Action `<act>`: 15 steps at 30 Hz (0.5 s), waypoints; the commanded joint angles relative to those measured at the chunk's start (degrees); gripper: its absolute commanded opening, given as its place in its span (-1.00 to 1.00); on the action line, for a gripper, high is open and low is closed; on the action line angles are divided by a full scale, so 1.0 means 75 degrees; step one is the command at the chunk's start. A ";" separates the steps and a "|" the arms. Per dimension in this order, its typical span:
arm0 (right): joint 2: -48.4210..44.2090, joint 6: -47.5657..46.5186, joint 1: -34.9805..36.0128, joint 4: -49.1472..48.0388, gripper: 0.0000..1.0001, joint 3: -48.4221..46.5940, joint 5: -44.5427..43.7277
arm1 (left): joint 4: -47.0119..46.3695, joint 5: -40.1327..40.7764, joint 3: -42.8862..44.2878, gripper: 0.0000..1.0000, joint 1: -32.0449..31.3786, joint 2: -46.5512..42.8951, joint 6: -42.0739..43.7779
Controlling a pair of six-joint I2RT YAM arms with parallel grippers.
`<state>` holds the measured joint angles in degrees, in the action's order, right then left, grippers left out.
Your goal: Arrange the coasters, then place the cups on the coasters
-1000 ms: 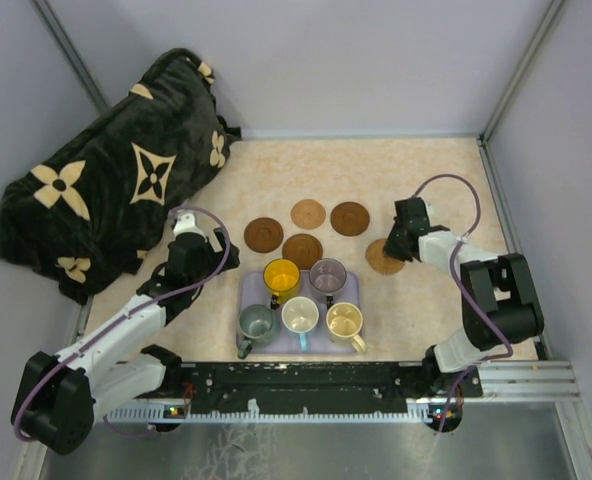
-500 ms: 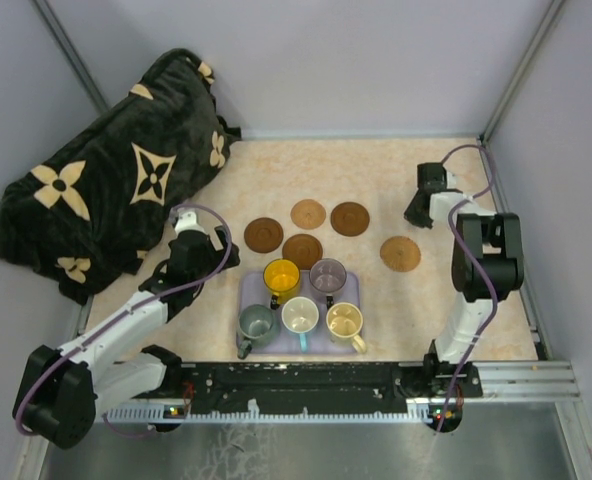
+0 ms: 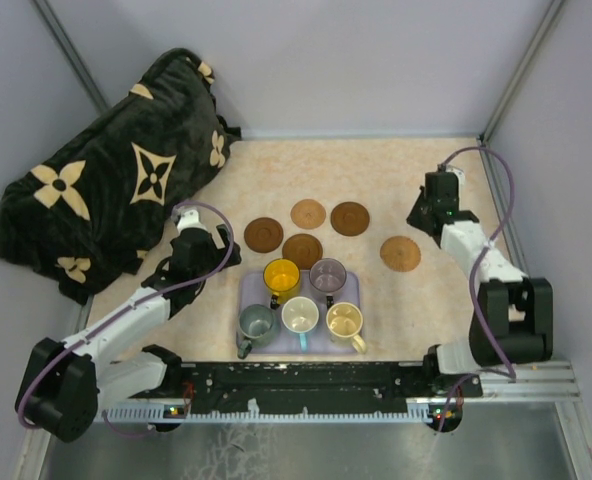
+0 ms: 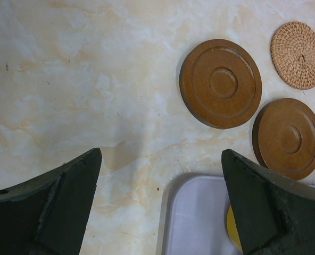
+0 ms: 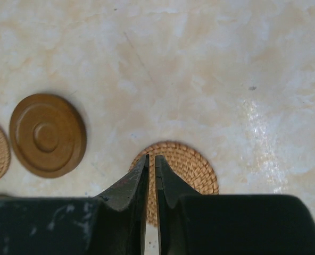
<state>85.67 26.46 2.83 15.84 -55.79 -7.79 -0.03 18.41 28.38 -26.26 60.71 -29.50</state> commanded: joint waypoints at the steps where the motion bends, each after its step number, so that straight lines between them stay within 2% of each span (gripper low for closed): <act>1: -0.1243 -0.0166 0.0427 0.0200 -0.78 0.0780 -0.0139 | -0.0286 -0.0098 0.0213 1.00 -0.0003 0.0051 0.0013; 9: -0.1571 0.0211 0.0712 0.0596 -0.73 0.1877 -0.0182 | -0.0238 -0.0188 0.0194 1.00 -0.0003 0.0056 -0.0016; 15: -0.1313 0.0157 0.0711 0.0433 -0.62 0.2035 -0.0226 | -0.0248 -0.0229 0.0200 1.00 -0.0013 0.0127 -0.0005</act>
<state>74.78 27.66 8.03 21.12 -39.55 -8.47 -0.08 17.52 28.38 -26.26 61.08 -29.54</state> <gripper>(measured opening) 0.163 0.998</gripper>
